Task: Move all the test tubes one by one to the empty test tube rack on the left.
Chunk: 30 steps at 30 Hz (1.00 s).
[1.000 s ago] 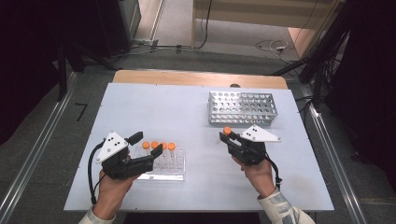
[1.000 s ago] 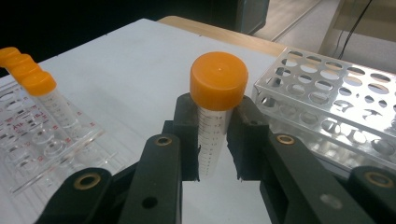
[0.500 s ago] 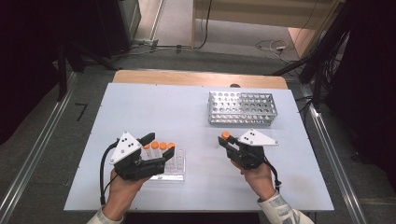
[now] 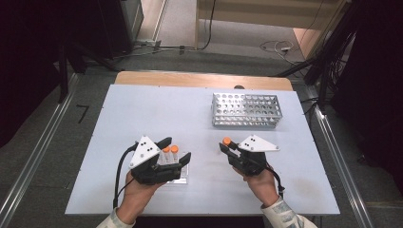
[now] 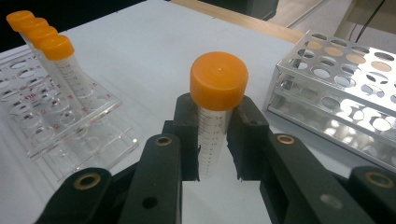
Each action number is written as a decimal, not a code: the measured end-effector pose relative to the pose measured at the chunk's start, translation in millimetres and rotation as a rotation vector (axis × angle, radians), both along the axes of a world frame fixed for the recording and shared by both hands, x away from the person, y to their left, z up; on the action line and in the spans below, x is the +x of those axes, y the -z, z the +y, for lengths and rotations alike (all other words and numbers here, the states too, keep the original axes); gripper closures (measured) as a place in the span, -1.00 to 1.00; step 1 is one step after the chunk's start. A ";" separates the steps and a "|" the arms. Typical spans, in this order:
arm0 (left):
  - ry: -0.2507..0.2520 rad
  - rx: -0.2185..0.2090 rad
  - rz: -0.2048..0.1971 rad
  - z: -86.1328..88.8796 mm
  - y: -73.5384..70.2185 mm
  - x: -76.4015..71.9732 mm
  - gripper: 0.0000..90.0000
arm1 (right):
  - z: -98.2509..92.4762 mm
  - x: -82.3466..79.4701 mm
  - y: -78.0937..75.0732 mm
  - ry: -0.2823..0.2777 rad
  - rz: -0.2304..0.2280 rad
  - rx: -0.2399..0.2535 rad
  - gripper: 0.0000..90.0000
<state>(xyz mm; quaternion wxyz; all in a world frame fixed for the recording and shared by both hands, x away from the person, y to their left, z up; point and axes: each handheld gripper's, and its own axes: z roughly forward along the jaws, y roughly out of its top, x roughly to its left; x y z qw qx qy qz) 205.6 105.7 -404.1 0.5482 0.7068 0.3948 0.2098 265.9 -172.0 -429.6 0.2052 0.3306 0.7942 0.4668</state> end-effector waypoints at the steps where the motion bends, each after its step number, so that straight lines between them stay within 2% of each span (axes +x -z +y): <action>1: 0.005 0.000 -0.001 -3.2 -0.1 1.0 -0.50 | 0.2 -0.6 0.1 -0.003 0.001 -0.003 0.61; 7: 0.041 0.019 0.008 -23.1 2.8 5.4 -0.47 | 2.6 -4.2 2.5 -0.016 0.006 -0.012 0.61; 13: 0.051 0.038 0.013 -35.8 6.8 11.0 -0.43 | 3.9 -6.6 4.5 -0.026 0.013 -0.019 0.61; 22: 0.087 0.041 0.017 -54.4 9.0 19.7 -0.29 | 9.5 -8.6 9.0 -0.050 0.020 -0.044 0.61; 30: 0.132 0.061 0.005 -74.4 7.1 27.1 0.02 | 12.3 -10.7 9.7 -0.067 0.021 -0.049 0.61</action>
